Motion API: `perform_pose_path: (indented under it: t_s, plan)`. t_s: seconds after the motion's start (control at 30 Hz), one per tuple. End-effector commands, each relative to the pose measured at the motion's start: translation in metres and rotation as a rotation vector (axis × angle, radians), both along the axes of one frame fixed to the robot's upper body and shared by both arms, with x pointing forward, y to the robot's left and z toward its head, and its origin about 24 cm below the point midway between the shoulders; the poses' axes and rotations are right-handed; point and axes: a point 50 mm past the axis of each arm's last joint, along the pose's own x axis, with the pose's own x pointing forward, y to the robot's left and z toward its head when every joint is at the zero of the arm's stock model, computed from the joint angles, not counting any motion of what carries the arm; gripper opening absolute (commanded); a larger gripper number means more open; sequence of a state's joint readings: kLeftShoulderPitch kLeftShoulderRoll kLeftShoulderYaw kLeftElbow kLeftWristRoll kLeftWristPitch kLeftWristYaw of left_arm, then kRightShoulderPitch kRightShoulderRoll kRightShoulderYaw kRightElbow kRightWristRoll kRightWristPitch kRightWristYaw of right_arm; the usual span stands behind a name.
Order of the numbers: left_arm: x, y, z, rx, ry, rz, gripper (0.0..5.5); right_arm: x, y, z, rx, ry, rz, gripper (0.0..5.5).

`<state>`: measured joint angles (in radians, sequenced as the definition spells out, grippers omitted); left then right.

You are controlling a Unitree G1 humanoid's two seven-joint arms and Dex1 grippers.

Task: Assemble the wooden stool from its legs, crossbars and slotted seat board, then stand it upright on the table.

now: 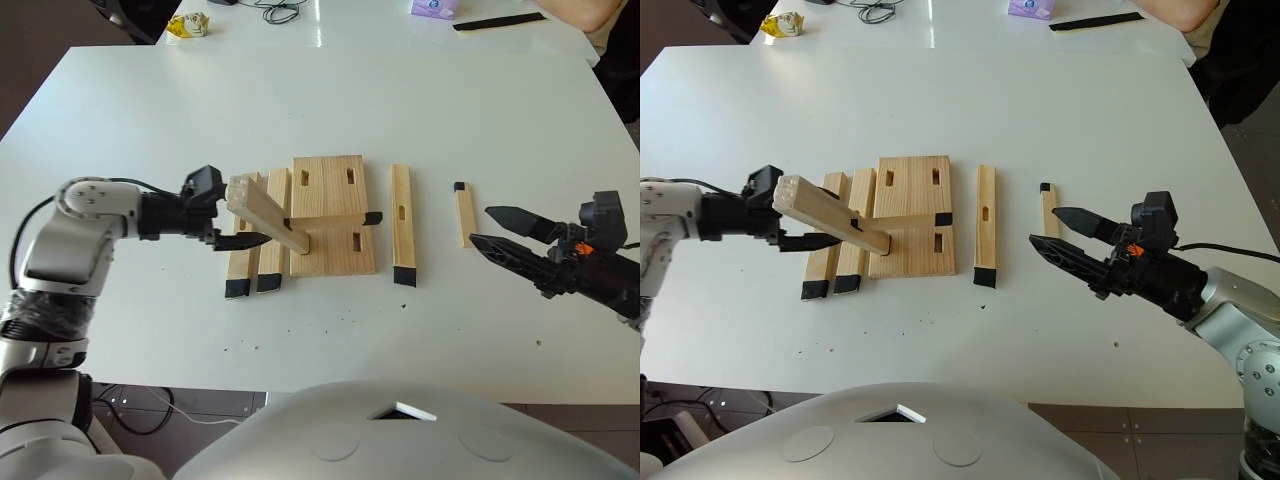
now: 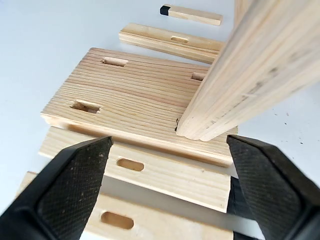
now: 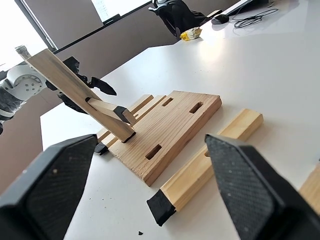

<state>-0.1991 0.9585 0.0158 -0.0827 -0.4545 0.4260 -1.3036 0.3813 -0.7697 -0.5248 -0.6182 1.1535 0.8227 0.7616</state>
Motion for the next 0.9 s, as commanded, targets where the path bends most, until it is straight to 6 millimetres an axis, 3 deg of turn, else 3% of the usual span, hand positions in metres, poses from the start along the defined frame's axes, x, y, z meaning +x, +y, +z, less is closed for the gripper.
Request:
perform_pose_path:
  t_s: [0.03,0.17,0.27,0.33,0.43,0.63,0.9]
  plan:
    - [-0.004,0.022,0.013,0.049,0.026,0.188,4.24,-0.009,-0.003,0.005,-0.004,-0.025,-0.037,3.97]
    - [-0.019,0.025,0.005,0.133,0.2,0.422,4.24,-0.019,-0.006,0.005,-0.013,-0.027,-0.088,3.97]
    - [-0.041,0.022,-0.018,0.13,0.458,0.559,4.24,-0.023,-0.005,0.005,-0.012,-0.032,-0.112,3.97]
    - [-0.052,0.02,-0.029,0.148,0.541,0.633,4.24,-0.024,-0.004,0.005,-0.009,-0.036,-0.118,3.97]
    - [-0.055,0.01,-0.033,0.062,0.634,0.741,4.24,-0.025,-0.002,0.003,-0.009,-0.032,-0.121,3.97]
    - [-0.057,-0.004,-0.042,0.015,0.604,0.811,4.24,-0.022,-0.001,0.003,-0.009,-0.032,-0.106,3.97]
    - [-0.062,-0.019,-0.041,0.184,0.483,0.798,4.24,-0.021,0.002,0.001,-0.004,-0.028,-0.1,3.97]
